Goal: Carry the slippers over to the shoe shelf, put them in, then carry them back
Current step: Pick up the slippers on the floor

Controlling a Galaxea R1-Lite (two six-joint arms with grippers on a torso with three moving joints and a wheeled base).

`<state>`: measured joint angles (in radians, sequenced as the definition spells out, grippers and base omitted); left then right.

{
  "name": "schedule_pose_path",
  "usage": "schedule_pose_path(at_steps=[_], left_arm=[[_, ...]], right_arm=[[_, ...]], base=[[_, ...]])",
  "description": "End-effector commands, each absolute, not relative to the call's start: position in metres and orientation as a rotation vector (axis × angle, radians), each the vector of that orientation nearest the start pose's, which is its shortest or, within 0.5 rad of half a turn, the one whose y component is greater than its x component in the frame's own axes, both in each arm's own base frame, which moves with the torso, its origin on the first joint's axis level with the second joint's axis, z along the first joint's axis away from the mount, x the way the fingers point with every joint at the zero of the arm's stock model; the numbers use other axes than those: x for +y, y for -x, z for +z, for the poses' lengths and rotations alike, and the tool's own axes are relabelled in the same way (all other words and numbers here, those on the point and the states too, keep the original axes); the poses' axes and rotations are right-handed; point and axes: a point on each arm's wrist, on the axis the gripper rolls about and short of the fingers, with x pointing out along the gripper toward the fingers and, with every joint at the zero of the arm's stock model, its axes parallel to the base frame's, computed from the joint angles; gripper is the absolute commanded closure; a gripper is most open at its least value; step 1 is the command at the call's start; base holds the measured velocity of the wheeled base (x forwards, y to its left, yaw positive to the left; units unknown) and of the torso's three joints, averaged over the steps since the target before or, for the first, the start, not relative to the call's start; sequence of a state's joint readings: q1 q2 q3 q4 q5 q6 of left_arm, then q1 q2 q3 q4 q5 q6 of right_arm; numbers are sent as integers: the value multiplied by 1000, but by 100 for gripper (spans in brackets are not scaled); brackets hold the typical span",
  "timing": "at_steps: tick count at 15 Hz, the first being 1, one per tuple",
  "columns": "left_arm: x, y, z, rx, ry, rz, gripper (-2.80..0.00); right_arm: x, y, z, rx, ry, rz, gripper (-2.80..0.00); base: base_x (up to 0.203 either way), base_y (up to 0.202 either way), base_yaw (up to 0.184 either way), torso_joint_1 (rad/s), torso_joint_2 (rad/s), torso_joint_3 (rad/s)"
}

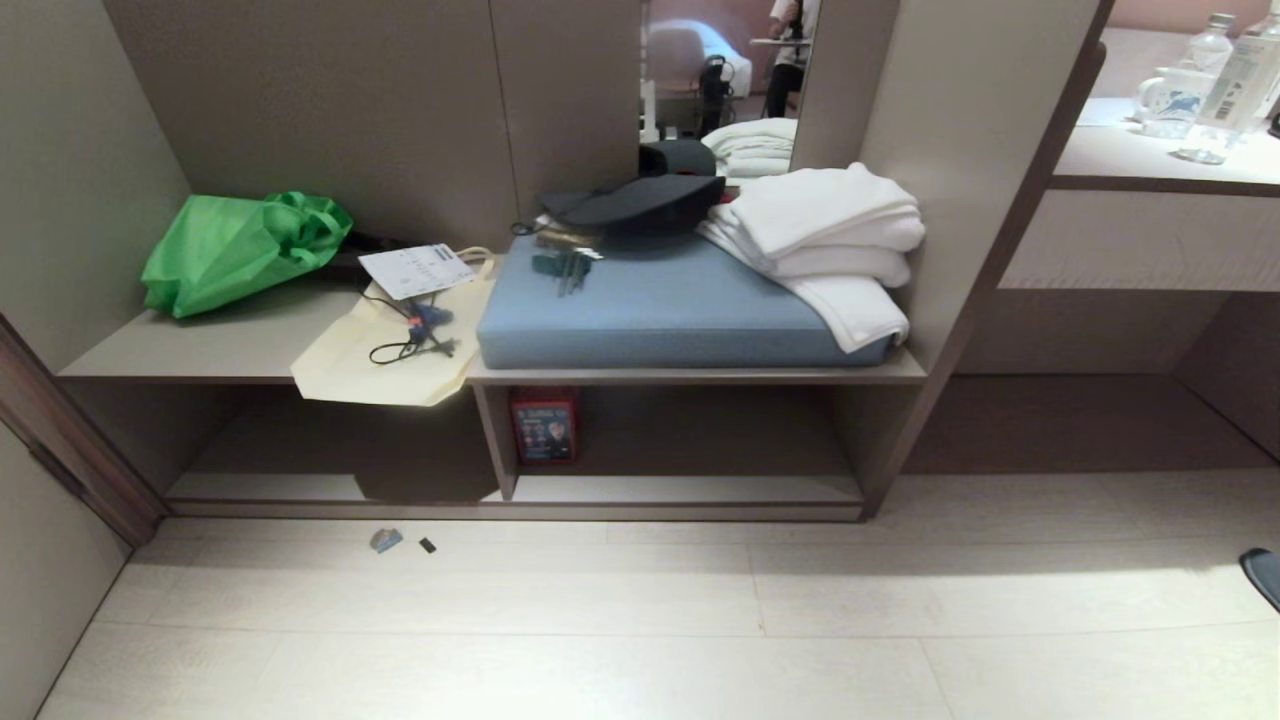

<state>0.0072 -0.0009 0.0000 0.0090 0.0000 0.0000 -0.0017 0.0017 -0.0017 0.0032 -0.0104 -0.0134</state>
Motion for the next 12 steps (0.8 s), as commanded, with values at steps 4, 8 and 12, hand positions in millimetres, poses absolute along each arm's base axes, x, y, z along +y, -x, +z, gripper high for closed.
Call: schedule_pose_path(at_steps=[4, 8, 12], left_arm=[[0, 23, 75, 9, 5, 9, 0], [0, 23, 75, 8, 6, 9, 0], [0, 23, 75, 8, 6, 9, 0]], right_arm=[[0, 23, 76, 5, 14, -12, 0], [0, 23, 76, 5, 14, -12, 0], [0, 23, 76, 5, 13, -12, 0]], base=[[-1, -22, 2, -1, 1, -1], [0, -185, 4, 2, 3, 3], [0, -197, 1, 2, 2, 3]])
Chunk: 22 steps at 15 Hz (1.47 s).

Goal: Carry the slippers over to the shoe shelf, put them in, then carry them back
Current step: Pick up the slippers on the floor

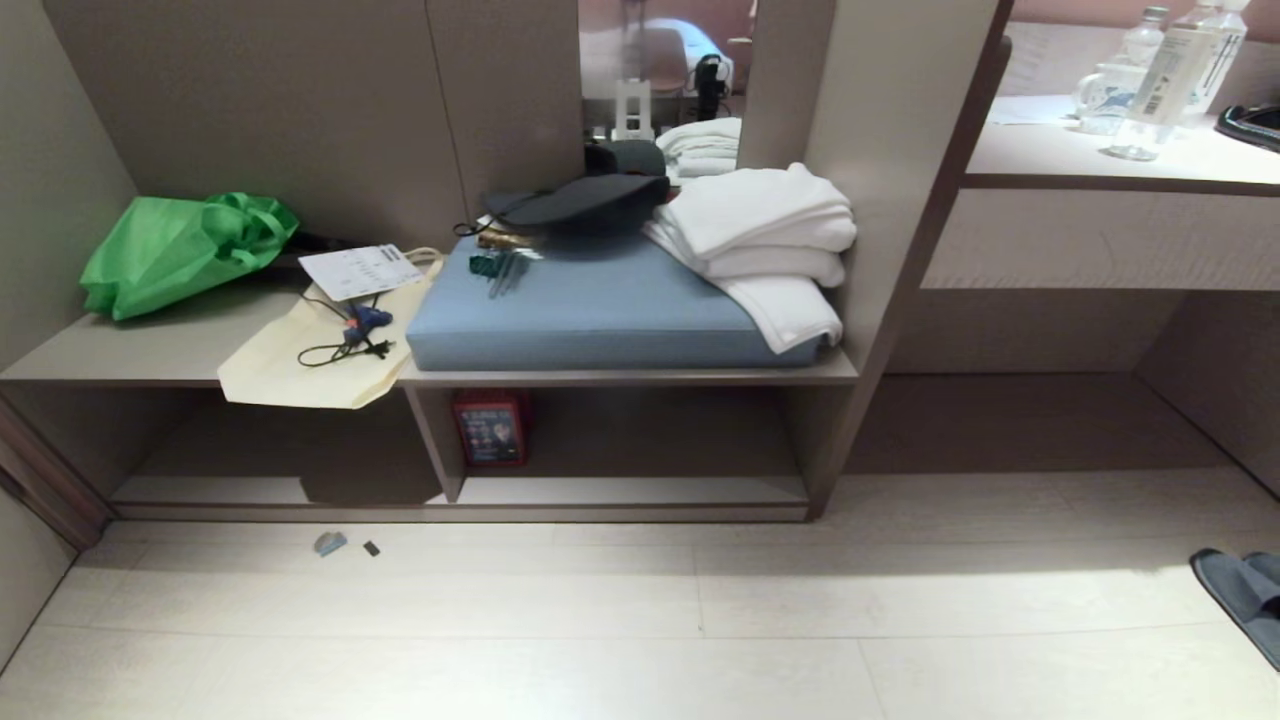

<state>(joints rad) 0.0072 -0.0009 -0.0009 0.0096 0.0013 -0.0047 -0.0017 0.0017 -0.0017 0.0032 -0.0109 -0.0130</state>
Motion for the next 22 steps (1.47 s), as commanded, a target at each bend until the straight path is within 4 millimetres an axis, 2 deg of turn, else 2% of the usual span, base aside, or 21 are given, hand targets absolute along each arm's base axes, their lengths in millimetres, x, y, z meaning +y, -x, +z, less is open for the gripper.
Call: schedule_pose_path(at_steps=[1, 22], left_arm=[[0, 23, 75, 8, 6, 9, 0], [0, 23, 75, 8, 3, 9, 0]], right_arm=[[0, 23, 76, 5, 14, -12, 0], [0, 23, 76, 2, 3, -12, 0]], base=[[0, -196, 3, 4, 2, 2], [0, -197, 3, 3, 2, 2]])
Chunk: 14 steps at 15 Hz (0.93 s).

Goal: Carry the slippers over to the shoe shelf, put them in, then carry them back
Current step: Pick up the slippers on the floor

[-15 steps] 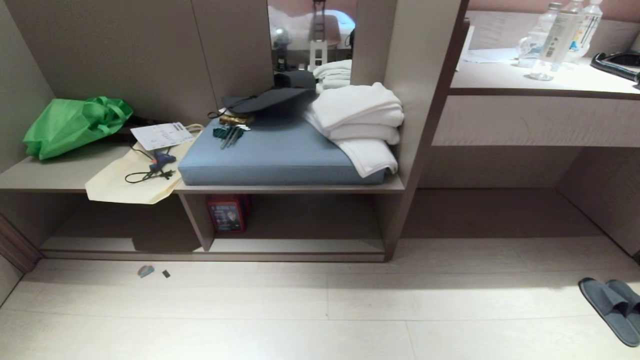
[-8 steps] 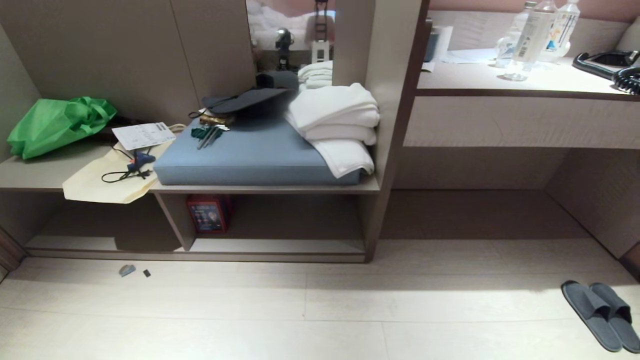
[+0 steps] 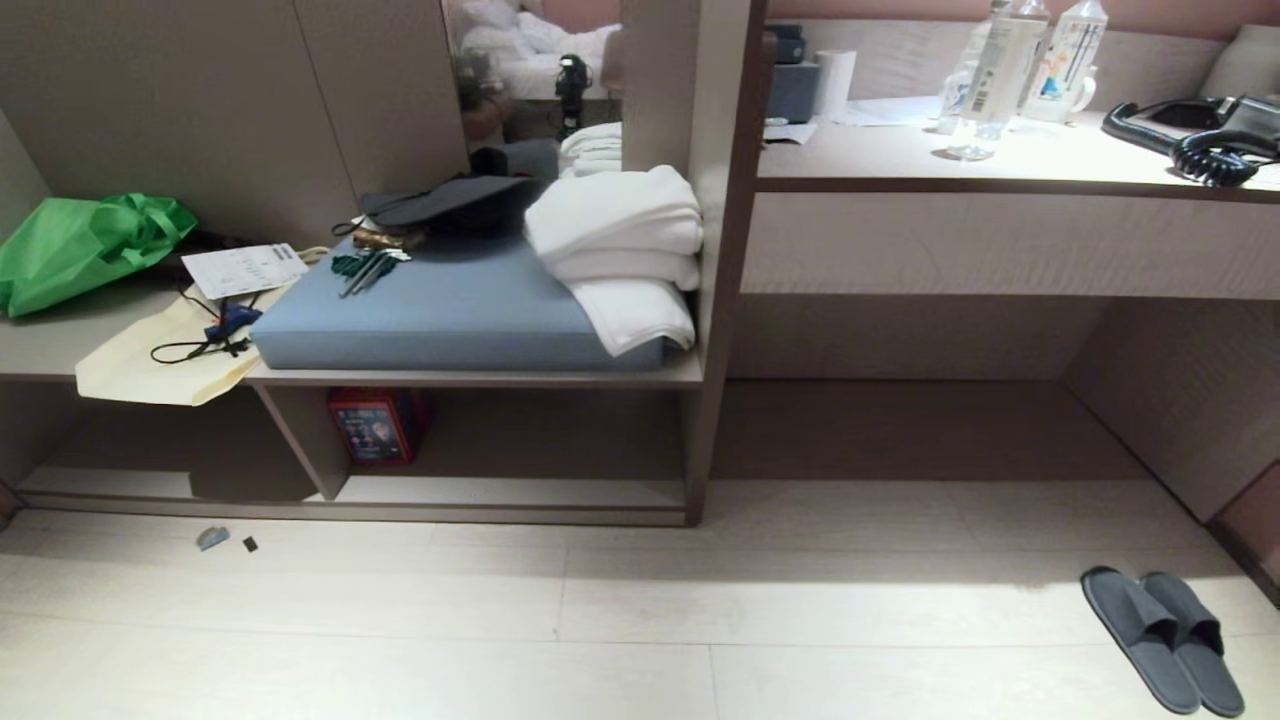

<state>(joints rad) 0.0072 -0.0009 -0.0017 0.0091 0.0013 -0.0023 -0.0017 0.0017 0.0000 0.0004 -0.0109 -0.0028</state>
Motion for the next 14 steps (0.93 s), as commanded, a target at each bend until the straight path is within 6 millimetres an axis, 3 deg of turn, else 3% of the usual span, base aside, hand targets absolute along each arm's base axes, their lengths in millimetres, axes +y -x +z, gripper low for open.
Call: schedule_pose_path(at_steps=[1, 14], left_arm=[[0, 23, 75, 8, 3, 9, 0], [0, 23, 75, 8, 3, 9, 0]], right_arm=[[0, 23, 76, 3, 3, -13, 0], [0, 23, 75, 3, 3, -13, 0]], base=[[0, -199, 2, 2, 2, 2], [0, -197, 3, 3, 3, 3]])
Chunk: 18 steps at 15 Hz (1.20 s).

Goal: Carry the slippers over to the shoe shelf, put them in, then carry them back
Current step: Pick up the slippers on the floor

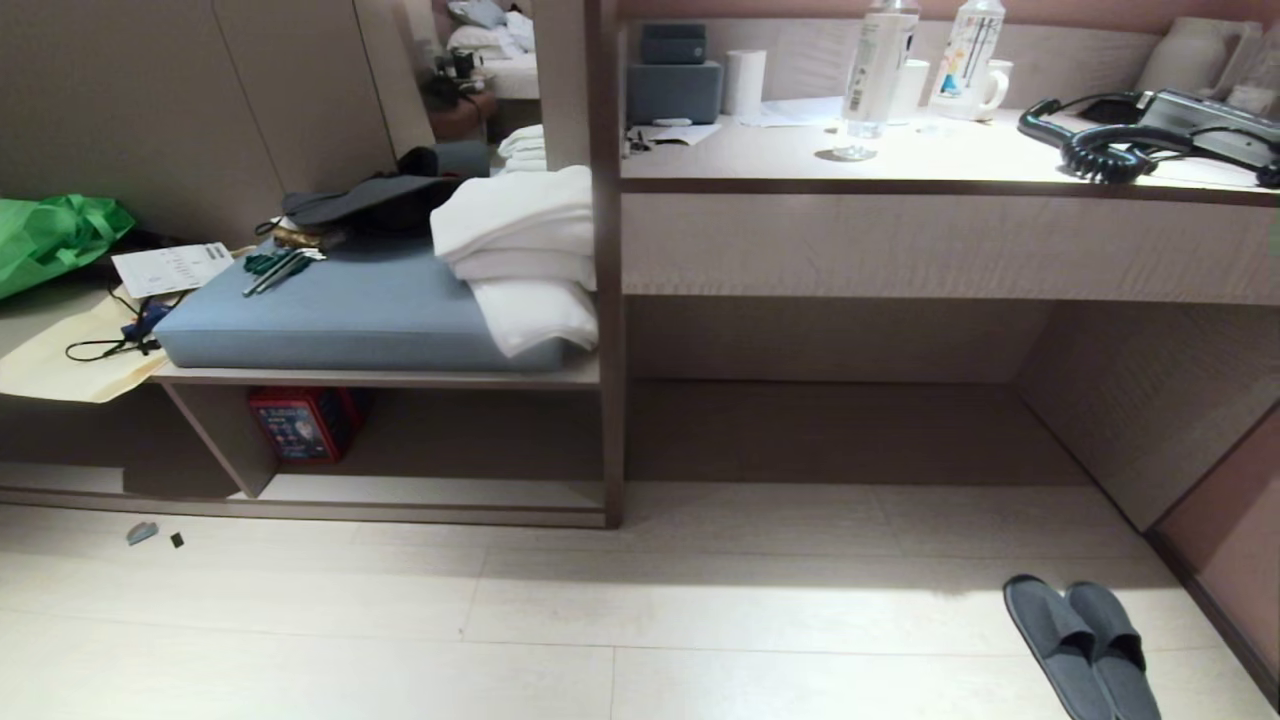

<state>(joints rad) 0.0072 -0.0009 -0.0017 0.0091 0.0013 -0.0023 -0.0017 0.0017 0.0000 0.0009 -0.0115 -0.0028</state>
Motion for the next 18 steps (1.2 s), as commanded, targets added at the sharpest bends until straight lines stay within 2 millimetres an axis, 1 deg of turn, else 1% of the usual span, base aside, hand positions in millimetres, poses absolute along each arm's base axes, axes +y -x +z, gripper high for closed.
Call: schedule_pose_path(at_steps=[1, 18], left_arm=[[0, 23, 75, 9, 2, 9, 0], [0, 23, 75, 9, 0, 9, 0]], right_arm=[[0, 23, 75, 5, 3, -12, 0], [0, 23, 75, 3, 7, -11, 0]], base=[[0, -197, 3, 7, 5, -6], [0, -197, 2, 3, 2, 2]])
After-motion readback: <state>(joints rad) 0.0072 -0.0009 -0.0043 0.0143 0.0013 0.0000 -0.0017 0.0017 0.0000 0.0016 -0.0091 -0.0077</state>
